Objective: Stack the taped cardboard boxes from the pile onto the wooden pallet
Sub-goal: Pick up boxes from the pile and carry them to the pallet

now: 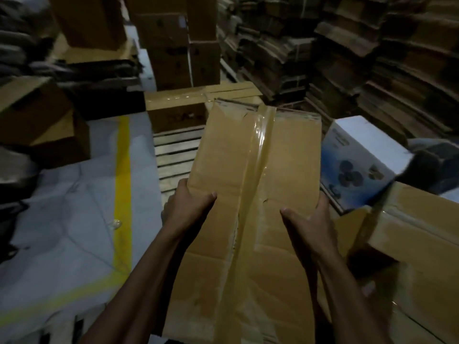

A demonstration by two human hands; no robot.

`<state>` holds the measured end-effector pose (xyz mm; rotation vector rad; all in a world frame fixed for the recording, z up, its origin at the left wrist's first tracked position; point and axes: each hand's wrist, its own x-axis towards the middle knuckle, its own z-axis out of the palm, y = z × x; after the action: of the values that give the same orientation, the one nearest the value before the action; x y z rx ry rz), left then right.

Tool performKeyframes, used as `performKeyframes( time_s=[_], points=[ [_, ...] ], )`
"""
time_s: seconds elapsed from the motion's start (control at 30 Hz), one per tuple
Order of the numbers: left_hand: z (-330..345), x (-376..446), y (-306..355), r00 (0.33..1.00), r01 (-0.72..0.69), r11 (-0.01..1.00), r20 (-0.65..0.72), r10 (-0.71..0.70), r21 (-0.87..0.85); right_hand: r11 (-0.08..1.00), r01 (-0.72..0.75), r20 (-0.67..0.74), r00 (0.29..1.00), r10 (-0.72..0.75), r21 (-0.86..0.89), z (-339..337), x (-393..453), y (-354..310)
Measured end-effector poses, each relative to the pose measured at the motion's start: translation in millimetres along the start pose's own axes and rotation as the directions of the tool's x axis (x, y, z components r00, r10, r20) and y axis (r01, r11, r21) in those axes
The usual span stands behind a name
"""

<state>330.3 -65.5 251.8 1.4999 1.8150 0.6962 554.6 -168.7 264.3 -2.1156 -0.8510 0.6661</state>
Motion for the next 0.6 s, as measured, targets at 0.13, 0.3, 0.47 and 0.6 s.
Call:
performKeyframes(
  time_s=[0.13,0.3,0.47,0.6],
  points=[
    [-55,62,-47,1.000,-0.024,0.999,-0.010,0.025,0.022,0.998,0.034,0.066,0.997,-0.031,-0.045,80,14,-46],
    [-113,131,-88,0.996,0.028,1.000,-0.084,-0.027,0.008,0.992,0.104,0.164,0.982,-0.092,-0.069,171,40,-104],
    [-147,209,-127,0.986,0.094,0.994,-0.131,-0.100,-0.050,0.988,0.131,0.243,0.964,-0.108,-0.079,257,81,-159],
    [-165,282,-142,0.981,0.105,0.993,-0.157,-0.111,-0.044,0.985,0.171,0.298,0.942,-0.154,-0.031,319,125,-198]
  ],
)
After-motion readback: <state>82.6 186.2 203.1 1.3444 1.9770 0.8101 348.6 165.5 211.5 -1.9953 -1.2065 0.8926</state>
